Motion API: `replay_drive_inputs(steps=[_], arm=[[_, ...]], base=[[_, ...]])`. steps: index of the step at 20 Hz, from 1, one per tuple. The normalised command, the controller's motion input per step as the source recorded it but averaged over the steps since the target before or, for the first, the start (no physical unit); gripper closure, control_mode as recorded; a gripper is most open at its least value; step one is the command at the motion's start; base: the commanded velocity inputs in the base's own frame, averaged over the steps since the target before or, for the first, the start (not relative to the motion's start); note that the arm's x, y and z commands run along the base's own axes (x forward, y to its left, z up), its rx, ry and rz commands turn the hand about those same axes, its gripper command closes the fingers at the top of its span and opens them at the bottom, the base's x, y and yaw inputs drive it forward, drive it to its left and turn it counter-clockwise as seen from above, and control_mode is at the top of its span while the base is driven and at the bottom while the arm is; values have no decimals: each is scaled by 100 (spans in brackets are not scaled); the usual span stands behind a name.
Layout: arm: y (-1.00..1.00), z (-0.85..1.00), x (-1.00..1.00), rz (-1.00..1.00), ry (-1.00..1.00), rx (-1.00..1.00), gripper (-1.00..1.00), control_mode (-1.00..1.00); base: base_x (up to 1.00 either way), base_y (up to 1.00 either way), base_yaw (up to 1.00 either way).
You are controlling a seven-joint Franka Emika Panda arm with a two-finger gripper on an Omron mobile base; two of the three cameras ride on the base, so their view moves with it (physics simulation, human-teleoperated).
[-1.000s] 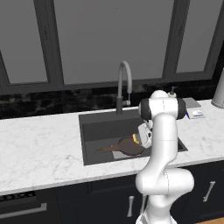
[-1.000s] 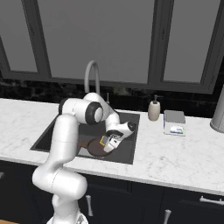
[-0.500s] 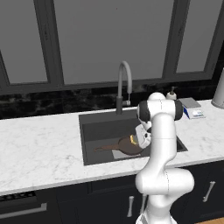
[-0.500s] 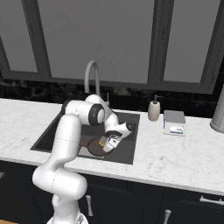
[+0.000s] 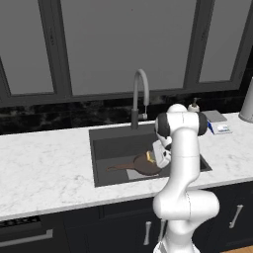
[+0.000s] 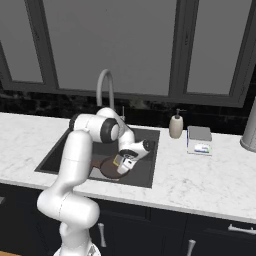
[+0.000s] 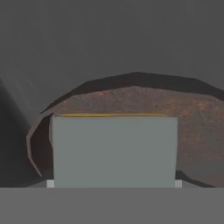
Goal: Pick the pan and sponge and place them into the sink. Then turn on the water.
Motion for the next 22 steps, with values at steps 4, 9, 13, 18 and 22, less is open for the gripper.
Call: replay_drive_inputs(steps=[4,9,13,18,22], arm=[[3,11,-20,0,-16,0,-100,-100],[7,32,-20,0,-16,0,-100,-100],[0,84,-27,2,-14,0,-100,-100],[0,100,-38,2,-11,0,-100,-100],[0,96,-44,0,-8,0,-100,-100]], base=[[0,0,0],[0,0,0],[0,0,0],[0,0,0],[0,0,0]])
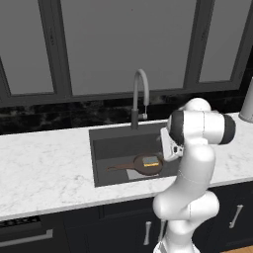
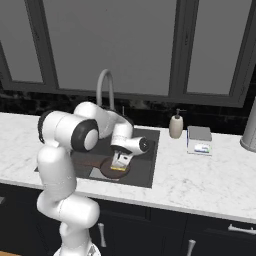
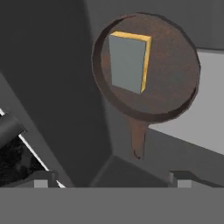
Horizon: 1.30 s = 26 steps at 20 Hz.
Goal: Pick the pan and sponge and place them into the sink. Then turn on the water.
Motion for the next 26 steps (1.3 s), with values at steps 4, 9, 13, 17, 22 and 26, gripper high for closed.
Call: replay_drive_inputs(steps=[4,9,13,17,22,26], arm=[[0,82,-40,0,-7,1,-100,-100],[0,65,-36,0,-5,6,-100,-100],[0,66,-16,-1,1,7,-100,-100],[0,46,-2,0,25,0,-100,-100],[-10,30,-14,-17,-7,11,-100,-100],[-27,14,-27,-24,-16,22,-100,-100]], base=[[0,0,0],[0,0,0],[0,0,0],[0,0,0],[0,0,0],[0,0,0]])
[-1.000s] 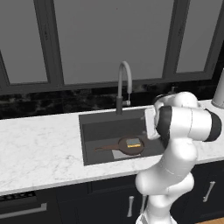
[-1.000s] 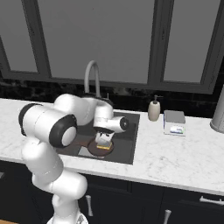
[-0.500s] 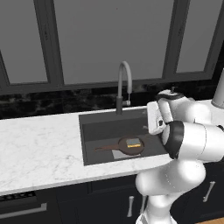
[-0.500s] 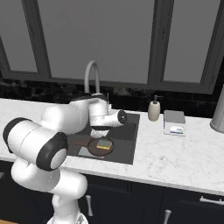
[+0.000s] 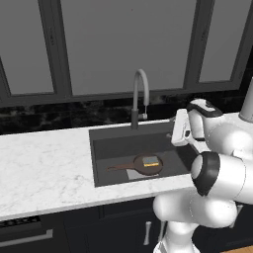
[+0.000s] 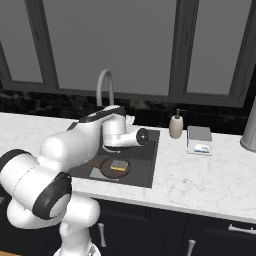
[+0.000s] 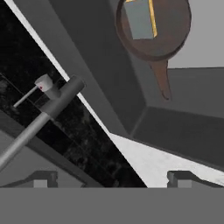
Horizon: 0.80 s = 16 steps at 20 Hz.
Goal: Pick the pan and sponge and place them into the sink. Then turn on the water.
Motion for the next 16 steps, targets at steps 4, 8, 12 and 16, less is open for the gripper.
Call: replay_drive_inputs(steps=[4,8,12,16], arm=[[-12,1,-14,-20,-18,18,-100,-100],[-6,0,0,-13,-9,17,-100,-100],[-8,3,0,-10,-8,21,-100,-100],[-6,7,4,-4,-5,21,-100,-100]], base=[[0,0,0],[0,0,0],[0,0,0],[0,0,0]])
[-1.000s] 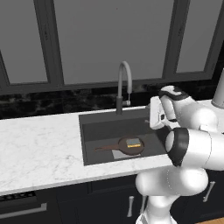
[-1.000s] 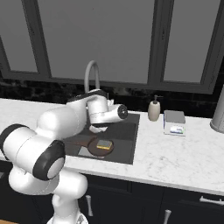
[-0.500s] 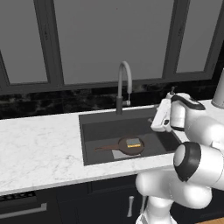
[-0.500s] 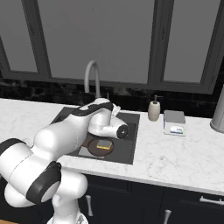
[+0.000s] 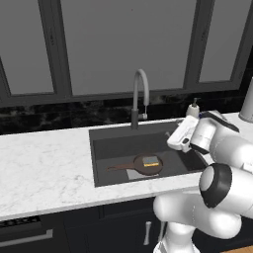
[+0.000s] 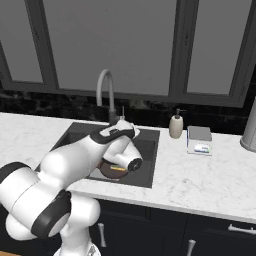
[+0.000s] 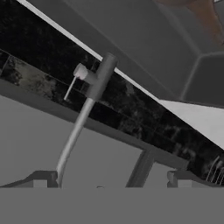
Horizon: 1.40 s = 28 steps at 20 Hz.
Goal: Pick the pan and sponge and place them into the sink. Then turn on the water.
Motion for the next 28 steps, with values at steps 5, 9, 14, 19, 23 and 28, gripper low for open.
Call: replay_drive_inputs(steps=[5,9,14,19,23,28], arm=[[0,10,17,0,-2,18,-100,-100],[0,12,32,0,-3,15,-100,-100],[0,5,22,0,-9,11,-100,-100],[0,0,15,0,-11,6,-100,-100],[0,0,18,0,-6,0,-100,-100],[0,0,26,0,-1,0,-100,-100]], base=[[0,0,0],[0,0,0],[0,0,0],[0,0,0],[0,0,0],[0,0,0]])
